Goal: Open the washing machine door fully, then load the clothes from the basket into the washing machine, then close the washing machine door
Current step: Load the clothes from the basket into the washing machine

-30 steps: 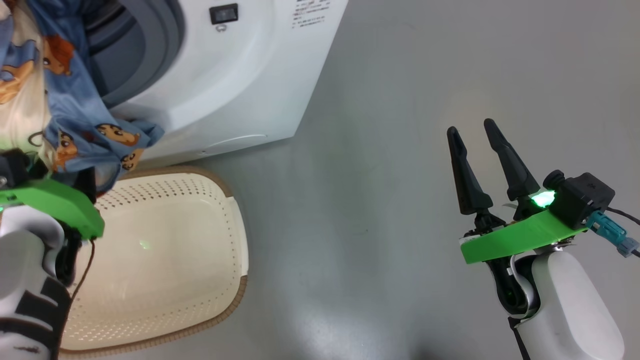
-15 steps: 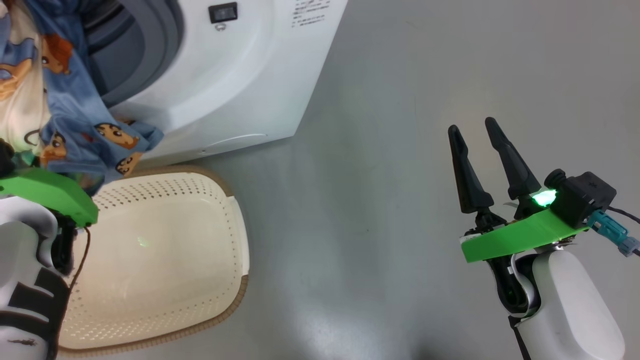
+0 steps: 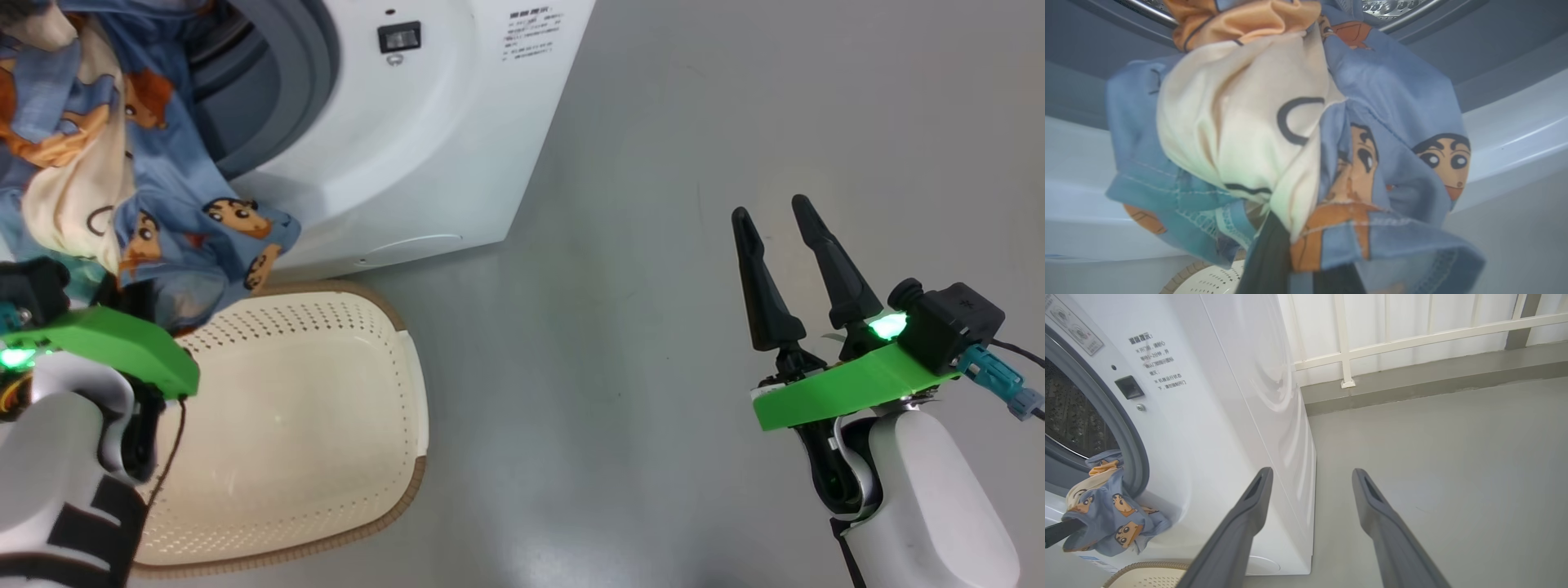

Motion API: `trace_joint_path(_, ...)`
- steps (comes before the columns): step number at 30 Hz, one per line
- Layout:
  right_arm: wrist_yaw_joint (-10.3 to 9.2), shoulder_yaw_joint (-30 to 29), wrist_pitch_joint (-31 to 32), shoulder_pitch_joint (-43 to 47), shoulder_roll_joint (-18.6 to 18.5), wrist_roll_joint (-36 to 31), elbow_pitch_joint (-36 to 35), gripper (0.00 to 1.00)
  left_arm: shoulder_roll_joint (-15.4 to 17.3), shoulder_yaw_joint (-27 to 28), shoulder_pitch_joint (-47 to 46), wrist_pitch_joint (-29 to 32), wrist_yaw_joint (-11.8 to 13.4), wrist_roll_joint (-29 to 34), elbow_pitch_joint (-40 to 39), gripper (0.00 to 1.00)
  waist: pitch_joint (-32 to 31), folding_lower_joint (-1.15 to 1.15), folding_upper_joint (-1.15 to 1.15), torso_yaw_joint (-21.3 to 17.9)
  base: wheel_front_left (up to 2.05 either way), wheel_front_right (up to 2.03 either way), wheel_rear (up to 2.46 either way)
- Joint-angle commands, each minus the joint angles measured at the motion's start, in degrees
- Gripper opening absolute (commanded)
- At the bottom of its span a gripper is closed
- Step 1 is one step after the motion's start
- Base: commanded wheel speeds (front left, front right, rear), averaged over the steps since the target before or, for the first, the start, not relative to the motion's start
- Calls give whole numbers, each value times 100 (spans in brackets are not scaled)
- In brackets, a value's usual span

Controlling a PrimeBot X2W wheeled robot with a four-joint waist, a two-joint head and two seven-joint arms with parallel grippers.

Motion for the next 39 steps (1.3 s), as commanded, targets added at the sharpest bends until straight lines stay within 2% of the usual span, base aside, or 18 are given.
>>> trace_joint_path(1,9,93,-27,74,-2,25,-115,100,205,188,73,-60,-14,37,-157,0,-34,0,0,31,0,0,0)
trace_joint_path(11,9,91,-27,123,-1,42,-85,100,150,718,515,-60,-14,398,-1319,0,-164,0,0,131,0,0,0)
trace_joint_path(18,9,127,-27,112,-20,55,-84,100,114,868,293,-60,-14,552,-1721,0,-145,0,0,125,0,0,0)
trace_joint_path(26,9,153,-27,62,-32,77,-141,100,279,753,-728,106,59,789,-1311,0,103,0,0,-75,0,0,0)
trace_joint_path(39,9,42,-27,-13,107,54,-306,100,722,675,-2768,282,167,1116,502,0,761,0,0,-709,0,0,0)
